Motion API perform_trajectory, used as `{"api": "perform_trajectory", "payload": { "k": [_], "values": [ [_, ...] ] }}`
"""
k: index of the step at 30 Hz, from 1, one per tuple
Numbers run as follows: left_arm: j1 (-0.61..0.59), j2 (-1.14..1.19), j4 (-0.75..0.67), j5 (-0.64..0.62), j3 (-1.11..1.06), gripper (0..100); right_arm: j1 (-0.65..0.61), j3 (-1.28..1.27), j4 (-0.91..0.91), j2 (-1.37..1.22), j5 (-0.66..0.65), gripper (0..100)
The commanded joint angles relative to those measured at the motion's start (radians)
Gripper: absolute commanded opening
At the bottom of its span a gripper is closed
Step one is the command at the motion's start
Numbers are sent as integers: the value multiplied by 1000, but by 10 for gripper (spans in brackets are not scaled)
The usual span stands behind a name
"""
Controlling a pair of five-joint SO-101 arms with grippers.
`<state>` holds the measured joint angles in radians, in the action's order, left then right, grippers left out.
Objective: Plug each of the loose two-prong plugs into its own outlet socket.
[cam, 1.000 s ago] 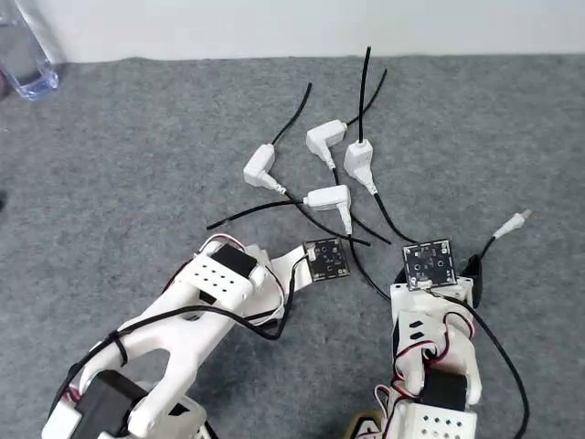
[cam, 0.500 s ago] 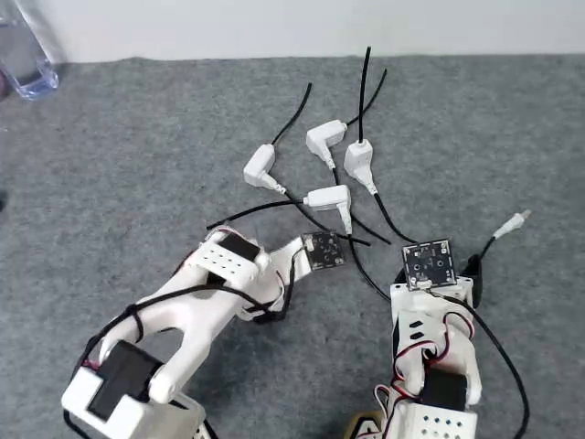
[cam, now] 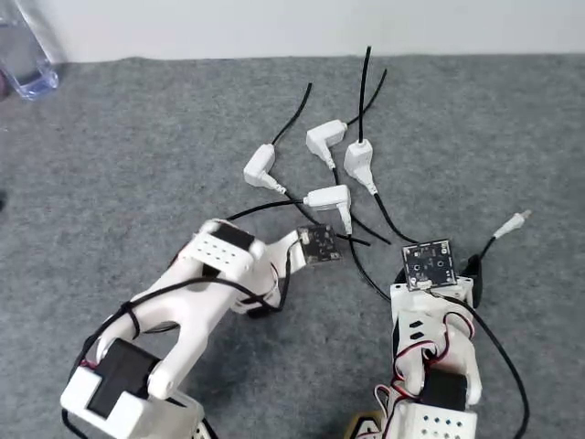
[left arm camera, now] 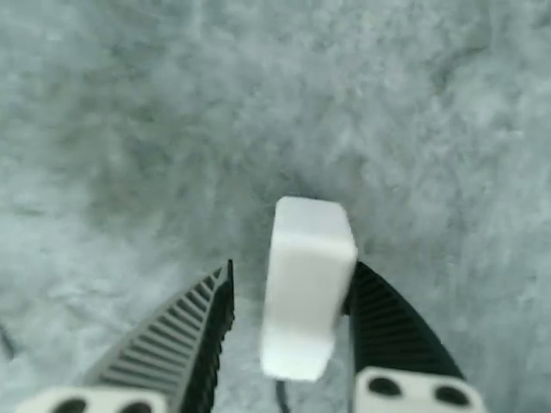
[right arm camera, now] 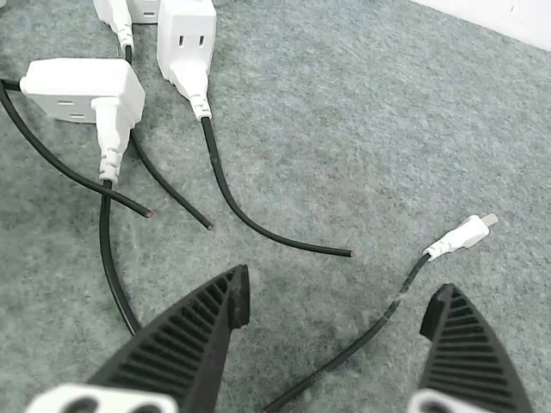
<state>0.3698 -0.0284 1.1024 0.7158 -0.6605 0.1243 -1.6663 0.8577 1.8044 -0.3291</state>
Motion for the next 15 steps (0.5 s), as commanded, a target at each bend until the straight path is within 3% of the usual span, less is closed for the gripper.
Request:
{"api": "perform_trajectory", "payload": {
  "k": [1, 15],
  "values": [
    [-37, -3, 81, 31, 113, 192, -12, -18, -15, -7, -11, 317],
    [-84, -3, 114, 38, 197, 192, -12, -18, -15, -7, -11, 317]
  ]
}}
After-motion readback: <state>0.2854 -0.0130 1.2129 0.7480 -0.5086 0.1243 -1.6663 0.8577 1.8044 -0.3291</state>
